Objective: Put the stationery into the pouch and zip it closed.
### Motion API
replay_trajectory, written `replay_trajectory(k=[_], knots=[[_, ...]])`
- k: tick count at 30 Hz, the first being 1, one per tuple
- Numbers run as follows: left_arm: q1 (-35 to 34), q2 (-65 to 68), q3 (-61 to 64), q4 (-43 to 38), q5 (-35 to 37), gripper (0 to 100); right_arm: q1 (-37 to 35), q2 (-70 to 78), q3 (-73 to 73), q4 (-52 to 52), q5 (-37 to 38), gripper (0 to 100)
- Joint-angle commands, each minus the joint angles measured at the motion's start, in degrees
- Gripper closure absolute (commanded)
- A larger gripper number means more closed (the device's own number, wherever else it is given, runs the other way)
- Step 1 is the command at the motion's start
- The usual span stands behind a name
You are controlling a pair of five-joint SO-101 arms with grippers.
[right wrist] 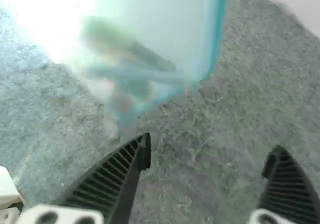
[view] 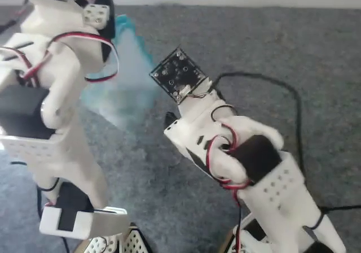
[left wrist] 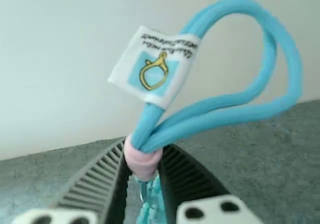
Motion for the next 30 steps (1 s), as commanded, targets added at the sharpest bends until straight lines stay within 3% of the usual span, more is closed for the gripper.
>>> replay_trajectory(k=[1,10,16,21,25,28,30], knots=[[0.62,-3.34,-3.30,2.11,0.79,99,-0.04,-4.09,9.23,-9.89,2.46,54.4],[2.64,-2.90,-2.95,1.58,1.05,99,-13.23,-7.25,13.36,-10.77,-2.11,54.8],[2.55,-3.08,-2.95,2.73,1.05,99,-1.19,-16.57,13.36,-10.42,-2.02,54.8],[2.90,-2.90,-2.86,4.40,1.05,99,-0.66,-18.42,15.30,-11.91,2.73,54.6],[3.08,-2.90,-2.77,4.57,0.88,99,-2.59,-11.56,16.88,-19.03,3.87,54.6],[6.15,-3.25,-1.63,4.66,0.53,99,-3.91,0.40,14.68,-26.68,9.76,54.8],[6.42,-3.52,-1.10,4.66,-1.49,99,-4.18,8.40,9.76,-26.07,10.11,54.8]])
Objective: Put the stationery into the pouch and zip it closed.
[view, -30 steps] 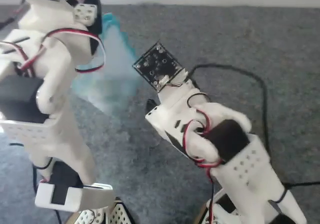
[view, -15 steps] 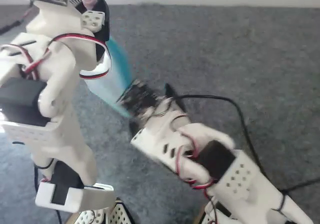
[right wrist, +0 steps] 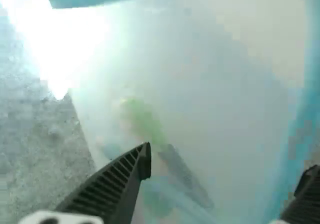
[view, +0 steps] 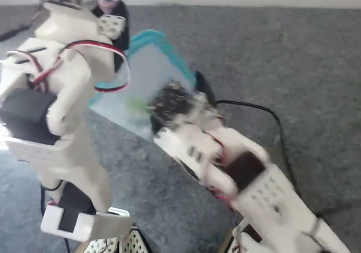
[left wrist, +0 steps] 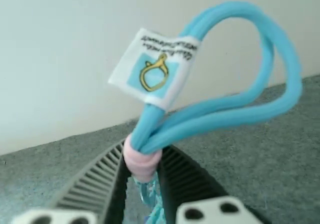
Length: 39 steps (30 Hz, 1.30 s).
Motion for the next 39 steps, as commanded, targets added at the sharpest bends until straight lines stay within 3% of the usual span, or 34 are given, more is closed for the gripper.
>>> replay_trajectory(k=[1,5,11,17,22,26,29,33,36,39], knots=[[0.97,-3.87,0.13,1.23,-2.55,99,-0.22,14.11,-9.58,-0.84,1.85,54.8],[0.97,-5.80,2.59,1.23,-6.86,99,0.75,20.70,-17.67,3.91,1.76,54.7],[0.97,-11.43,4.00,1.23,-11.08,99,2.68,19.82,-17.85,3.91,0.79,54.7],[1.41,-17.41,14.90,1.05,-14.86,99,4.62,19.47,-17.67,4.88,-0.26,54.8],[0.88,-18.90,16.57,0.18,-15.38,99,-1.98,17.54,-17.05,7.87,-7.03,55.0],[-1.67,-18.73,14.81,-0.53,-15.30,99,-8.75,9.54,-13.63,11.91,-7.91,55.2],[-3.16,-18.73,14.81,-0.35,-15.30,99,-8.22,-2.07,-9.05,12.09,-9.23,55.2],[-3.25,-19.08,14.81,0.09,-15.30,99,-4.18,-13.76,-2.99,7.60,-4.84,55.2],[-1.76,-19.25,14.73,1.32,-15.30,99,1.71,-12.35,-1.85,4.70,-1.49,55.2],[-0.79,-19.25,14.73,1.32,-15.30,99,3.21,-5.23,-3.08,4.35,-0.53,55.2]])
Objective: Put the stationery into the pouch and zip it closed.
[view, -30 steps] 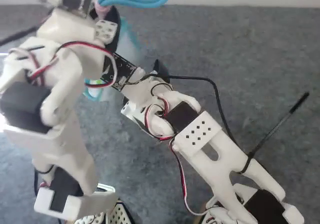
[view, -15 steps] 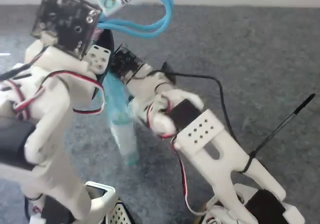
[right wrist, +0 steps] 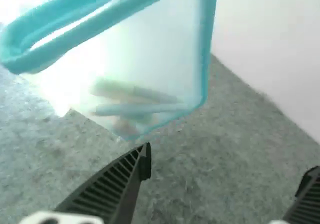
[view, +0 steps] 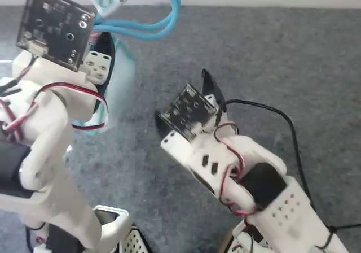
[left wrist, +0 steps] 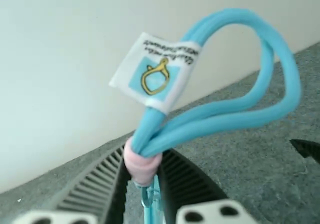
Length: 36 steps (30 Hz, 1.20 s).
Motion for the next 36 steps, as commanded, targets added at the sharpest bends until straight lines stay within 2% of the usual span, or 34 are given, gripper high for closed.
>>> replay_trajectory(k=[1,6,10,20,25,31,36], knots=[[1.41,-1.67,-1.98,1.23,-0.35,99,2.15,7.34,-2.20,-1.63,1.76,55.2],[2.37,-1.49,0.13,0.00,-0.35,99,5.93,18.42,-9.14,-1.54,0.97,55.2],[2.73,-1.49,1.45,-0.35,-0.35,99,7.43,23.43,-11.96,-1.63,-2.55,55.2],[2.55,-1.41,1.80,-1.49,-0.35,99,8.66,24.04,-12.31,-1.19,-3.16,55.2],[2.64,-1.41,7.60,-2.90,-0.35,99,13.49,23.69,-14.77,0.22,-6.07,55.2],[2.64,-1.49,14.99,-9.67,-0.09,99,14.90,23.34,-21.71,10.07,-9.93,55.2],[2.55,-1.49,22.90,-14.42,-0.09,99,14.99,23.34,-18.90,11.47,-9.76,55.2]])
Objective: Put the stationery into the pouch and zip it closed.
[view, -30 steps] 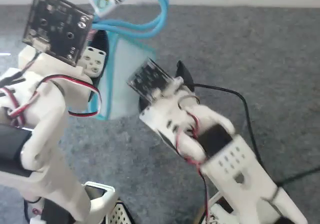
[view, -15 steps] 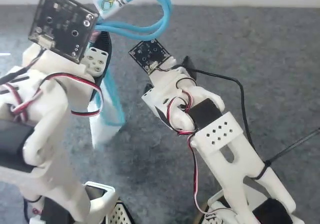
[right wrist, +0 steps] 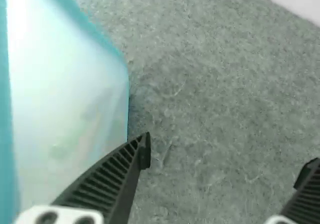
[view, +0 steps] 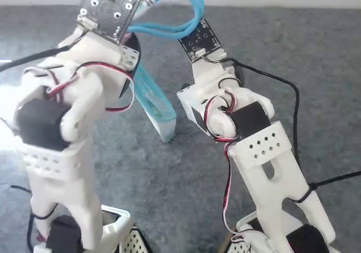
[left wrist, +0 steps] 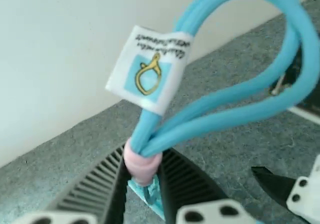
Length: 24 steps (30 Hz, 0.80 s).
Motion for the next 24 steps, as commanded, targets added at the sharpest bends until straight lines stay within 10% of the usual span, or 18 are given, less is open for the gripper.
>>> replay_trajectory(k=[1,9,24], knots=[[0.18,-1.49,4.70,-4.92,0.09,99,0.66,-0.75,-0.09,0.04,-0.44,55.2],[1.58,-1.49,22.29,-17.41,0.09,99,4.97,-0.57,1.23,-0.84,-0.26,55.2],[18.02,-1.58,38.29,-35.16,0.09,78,38.55,-0.75,1.93,8.84,5.71,55.2]])
